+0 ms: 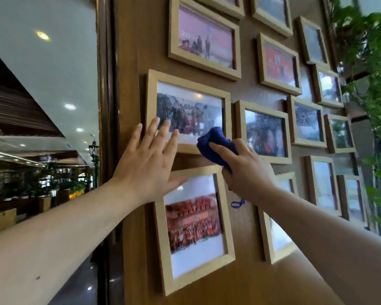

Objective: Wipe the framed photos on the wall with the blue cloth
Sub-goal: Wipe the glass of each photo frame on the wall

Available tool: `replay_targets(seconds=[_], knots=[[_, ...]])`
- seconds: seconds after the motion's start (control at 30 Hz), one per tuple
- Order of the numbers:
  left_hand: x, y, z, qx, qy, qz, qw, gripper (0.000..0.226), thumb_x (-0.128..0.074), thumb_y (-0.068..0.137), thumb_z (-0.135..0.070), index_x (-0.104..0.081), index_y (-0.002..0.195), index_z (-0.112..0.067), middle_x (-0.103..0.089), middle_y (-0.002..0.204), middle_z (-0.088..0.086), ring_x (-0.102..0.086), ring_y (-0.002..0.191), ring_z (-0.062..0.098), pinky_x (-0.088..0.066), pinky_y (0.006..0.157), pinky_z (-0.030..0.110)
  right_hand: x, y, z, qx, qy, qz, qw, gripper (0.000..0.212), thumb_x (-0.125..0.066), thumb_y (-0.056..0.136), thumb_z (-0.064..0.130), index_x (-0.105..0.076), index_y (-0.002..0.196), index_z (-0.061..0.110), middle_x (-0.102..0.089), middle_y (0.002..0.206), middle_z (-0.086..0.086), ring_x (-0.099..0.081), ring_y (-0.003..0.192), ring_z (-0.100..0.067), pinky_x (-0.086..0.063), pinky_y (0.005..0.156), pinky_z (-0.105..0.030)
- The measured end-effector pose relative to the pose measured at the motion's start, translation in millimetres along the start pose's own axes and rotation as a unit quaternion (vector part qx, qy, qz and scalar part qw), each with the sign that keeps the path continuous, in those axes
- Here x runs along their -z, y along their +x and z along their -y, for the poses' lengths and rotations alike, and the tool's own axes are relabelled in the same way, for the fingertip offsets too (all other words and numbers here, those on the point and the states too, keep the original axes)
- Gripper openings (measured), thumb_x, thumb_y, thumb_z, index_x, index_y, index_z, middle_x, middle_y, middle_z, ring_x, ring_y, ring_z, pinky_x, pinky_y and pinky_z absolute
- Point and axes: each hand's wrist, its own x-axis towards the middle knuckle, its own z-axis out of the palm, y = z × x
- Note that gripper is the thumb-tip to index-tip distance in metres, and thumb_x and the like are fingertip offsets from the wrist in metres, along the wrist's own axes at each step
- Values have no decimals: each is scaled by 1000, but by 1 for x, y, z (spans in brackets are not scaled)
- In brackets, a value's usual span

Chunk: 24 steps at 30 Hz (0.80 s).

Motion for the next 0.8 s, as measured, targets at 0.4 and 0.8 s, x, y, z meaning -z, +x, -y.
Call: replay_targets(seconds=[0.4,0.8], knots=[[-18,53,24,119,60,-31,991,122,-19,68,-92,-9,150,-2,-11,161,18,-4,149,29,-7,119,56,-35,85,-4,69,67,-66,993,53,-48,88,26,-35,139,31,-47,118,-12,-49,104,-32,-33,57,-31],[-22,49,27,171,46,-48,983,123,-19,67,-95,-6,150,-5,-17,160,16,-3,149,29,-11,116,62,-25,120,-13,67,-15,-71,995,55,-48,88,28,-31,141,34,-45,119,-12,-48,100,-32,-31,57,-34]])
